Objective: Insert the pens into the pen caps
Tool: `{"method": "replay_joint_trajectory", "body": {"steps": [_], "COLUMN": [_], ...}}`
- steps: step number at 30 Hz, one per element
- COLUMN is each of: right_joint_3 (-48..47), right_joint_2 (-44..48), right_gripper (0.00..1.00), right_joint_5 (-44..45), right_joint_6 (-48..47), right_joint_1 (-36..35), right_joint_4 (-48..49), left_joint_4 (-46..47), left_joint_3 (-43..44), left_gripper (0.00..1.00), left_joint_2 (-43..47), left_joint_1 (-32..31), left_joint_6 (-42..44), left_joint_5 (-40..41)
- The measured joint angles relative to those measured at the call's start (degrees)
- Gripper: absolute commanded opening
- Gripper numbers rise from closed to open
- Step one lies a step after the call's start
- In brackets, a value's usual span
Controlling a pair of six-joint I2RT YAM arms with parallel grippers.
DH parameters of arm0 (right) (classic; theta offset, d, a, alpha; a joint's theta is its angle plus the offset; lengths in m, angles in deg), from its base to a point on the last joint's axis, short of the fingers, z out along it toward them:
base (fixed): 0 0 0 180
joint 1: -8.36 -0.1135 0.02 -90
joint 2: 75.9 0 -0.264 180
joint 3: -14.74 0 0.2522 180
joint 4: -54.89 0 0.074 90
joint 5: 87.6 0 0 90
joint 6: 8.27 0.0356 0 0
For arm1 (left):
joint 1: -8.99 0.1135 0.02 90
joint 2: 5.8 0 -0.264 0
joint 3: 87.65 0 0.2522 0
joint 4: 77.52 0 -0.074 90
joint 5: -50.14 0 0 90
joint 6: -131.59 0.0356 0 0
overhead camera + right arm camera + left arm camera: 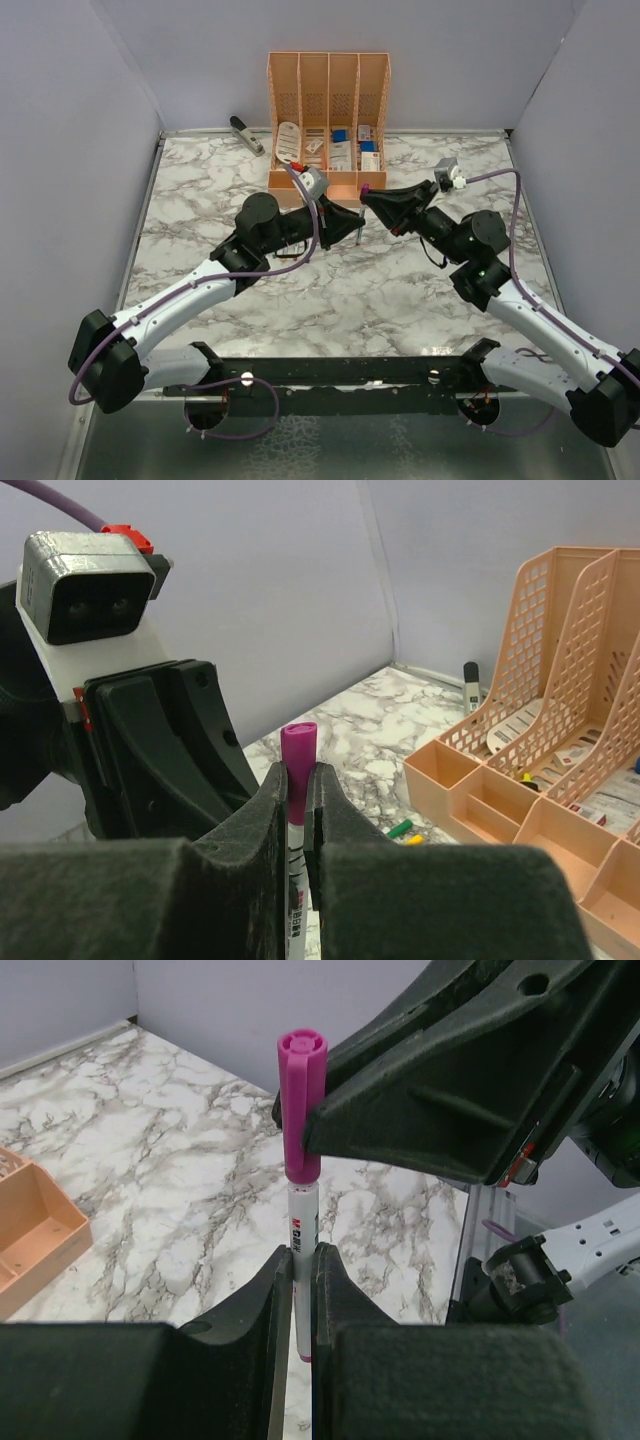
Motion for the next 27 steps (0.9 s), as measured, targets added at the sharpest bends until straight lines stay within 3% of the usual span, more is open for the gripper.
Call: {"method": "replay_joint_trajectory", "body": {"steps": [27], "right_joint_3": [-0.24], "right_joint_2": [-2.01], "right_gripper": [0.01], "right_joint_5": [-0.63], "right_joint_6": [1.05], "right_joint_1": [0.0], "right_joint_4": [-0.02], "left_joint_4": [-0.66], "left_joint_3": [1.46], "left_gripper": [0.0], "left_joint_2": [0.28], "left_joint_1": [-0.2], "left_joint_6": [0.46], "left_joint_5": [3.34]}}
